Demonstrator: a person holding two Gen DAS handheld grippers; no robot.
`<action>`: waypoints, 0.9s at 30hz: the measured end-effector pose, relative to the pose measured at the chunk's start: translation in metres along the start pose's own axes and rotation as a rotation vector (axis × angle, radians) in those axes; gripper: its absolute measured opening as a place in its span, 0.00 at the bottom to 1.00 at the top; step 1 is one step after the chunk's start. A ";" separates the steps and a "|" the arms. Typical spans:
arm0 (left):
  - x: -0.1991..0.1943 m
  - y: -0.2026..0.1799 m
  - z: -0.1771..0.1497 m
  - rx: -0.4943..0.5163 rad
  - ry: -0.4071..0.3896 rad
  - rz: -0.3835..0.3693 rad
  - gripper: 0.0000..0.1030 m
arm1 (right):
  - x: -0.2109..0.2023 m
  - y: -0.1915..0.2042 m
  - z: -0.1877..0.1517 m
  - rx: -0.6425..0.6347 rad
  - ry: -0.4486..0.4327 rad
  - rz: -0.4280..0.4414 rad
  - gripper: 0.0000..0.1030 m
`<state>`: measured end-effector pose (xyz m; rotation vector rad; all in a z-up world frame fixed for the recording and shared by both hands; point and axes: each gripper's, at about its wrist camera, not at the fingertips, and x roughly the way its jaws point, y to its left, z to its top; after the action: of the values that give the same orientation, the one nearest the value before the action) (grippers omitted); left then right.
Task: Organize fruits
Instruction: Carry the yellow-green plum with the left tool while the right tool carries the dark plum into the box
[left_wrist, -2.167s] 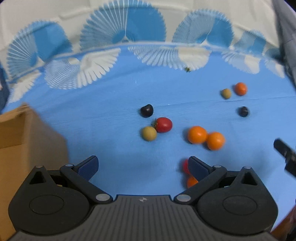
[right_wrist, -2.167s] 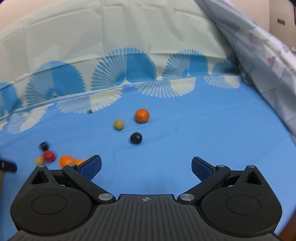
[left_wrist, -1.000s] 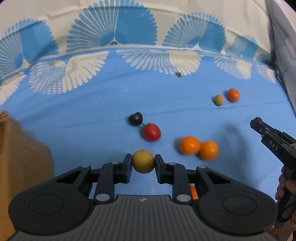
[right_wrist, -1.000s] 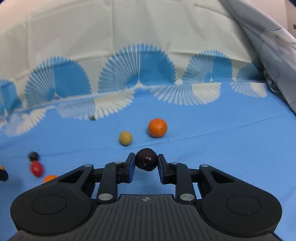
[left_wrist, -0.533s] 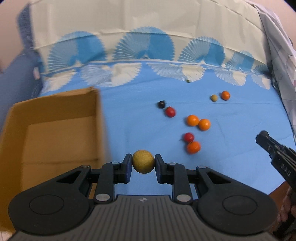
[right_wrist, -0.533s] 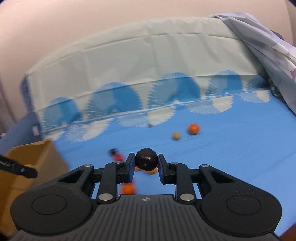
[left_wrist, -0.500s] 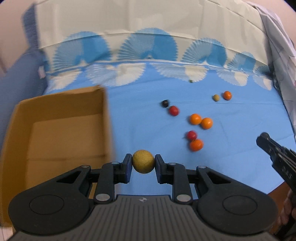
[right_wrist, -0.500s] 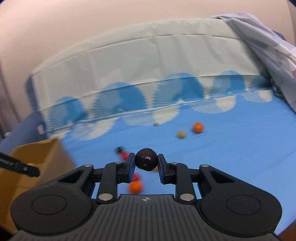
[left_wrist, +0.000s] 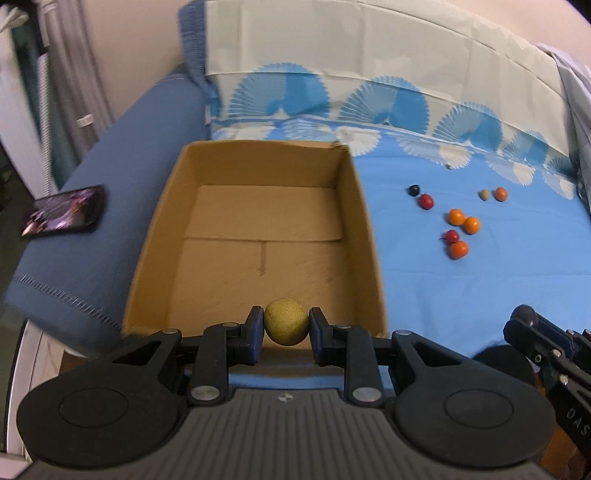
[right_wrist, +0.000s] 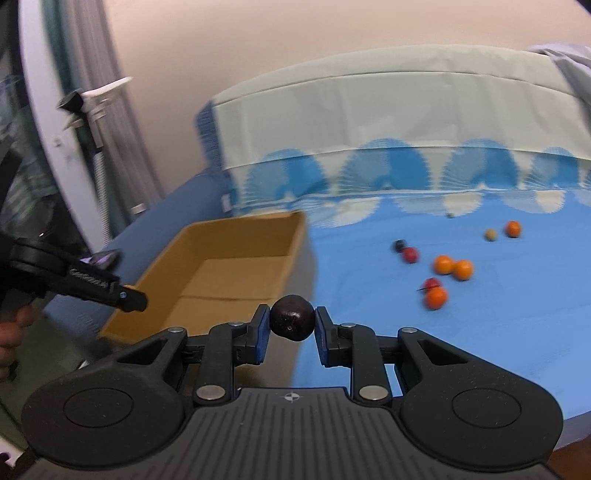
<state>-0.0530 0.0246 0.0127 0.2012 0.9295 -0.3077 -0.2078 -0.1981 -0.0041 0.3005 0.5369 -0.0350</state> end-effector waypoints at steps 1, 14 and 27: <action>-0.005 0.007 -0.006 -0.009 -0.004 0.002 0.28 | -0.004 0.009 -0.003 -0.014 0.001 0.009 0.26; -0.034 0.046 -0.048 -0.080 -0.038 -0.006 0.28 | -0.026 0.065 -0.012 -0.126 -0.001 0.040 0.26; -0.030 0.054 -0.050 -0.103 -0.034 -0.021 0.28 | -0.020 0.075 -0.009 -0.158 0.018 0.034 0.26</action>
<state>-0.0884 0.0958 0.0097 0.0914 0.9121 -0.2813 -0.2214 -0.1246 0.0196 0.1561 0.5489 0.0424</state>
